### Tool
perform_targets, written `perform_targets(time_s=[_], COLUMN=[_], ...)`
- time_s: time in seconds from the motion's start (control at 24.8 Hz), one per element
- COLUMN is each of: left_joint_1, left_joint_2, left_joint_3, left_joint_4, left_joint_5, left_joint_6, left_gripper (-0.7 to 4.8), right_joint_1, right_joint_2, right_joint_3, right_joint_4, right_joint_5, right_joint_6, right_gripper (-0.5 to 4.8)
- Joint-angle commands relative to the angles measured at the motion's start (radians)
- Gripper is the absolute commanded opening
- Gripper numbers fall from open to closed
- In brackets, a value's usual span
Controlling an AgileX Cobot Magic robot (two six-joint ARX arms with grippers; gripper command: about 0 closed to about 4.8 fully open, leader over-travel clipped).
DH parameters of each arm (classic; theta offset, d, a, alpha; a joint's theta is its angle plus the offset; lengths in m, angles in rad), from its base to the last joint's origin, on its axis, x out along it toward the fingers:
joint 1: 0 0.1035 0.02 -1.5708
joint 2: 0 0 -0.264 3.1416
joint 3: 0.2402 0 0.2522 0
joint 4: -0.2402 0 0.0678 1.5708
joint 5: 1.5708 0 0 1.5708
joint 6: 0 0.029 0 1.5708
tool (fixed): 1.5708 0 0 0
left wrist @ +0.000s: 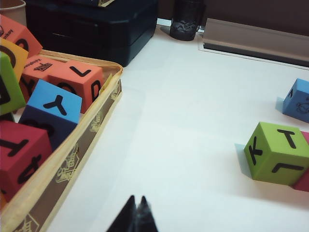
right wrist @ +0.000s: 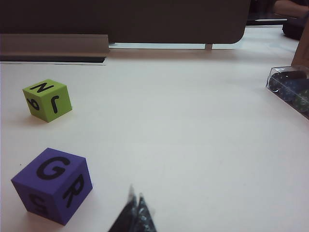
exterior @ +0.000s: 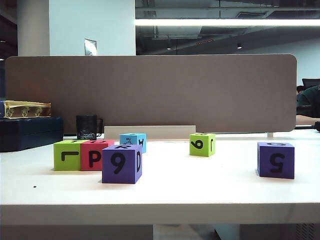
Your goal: Select the appropriate blocks from the scattered letter blocks on the table and arrange them in a row to spell out "TURING".
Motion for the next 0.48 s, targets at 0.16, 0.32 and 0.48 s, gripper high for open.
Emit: perform_targets(time_s=[0.16,0.32,0.48], left_joint_1=[0.0,0.0,0.0], left_joint_2=[0.001,0.001,0.001], left_joint_3=[0.0,0.0,0.0], left_joint_4=[-0.008,-0.008,-0.008], left_joint_5=[0.021,0.022,0.023], left_joint_6=[-0.003,-0.003,-0.003], left_gripper=[-0.05,-0.05,-0.05], right_joint_1=[0.002,0.002,0.002], right_joint_2=[-0.01,-0.008,-0.008], right_joint_3=[-0.005,-0.005,-0.005], right_joint_4=[-0.069,-0.096,-0.096], right_joint_5=[-0.001,0.006,0.006], right_joint_6=[-0.001,-0.001,-0.001], right_gripper=[-0.01,-0.01,-0.01])
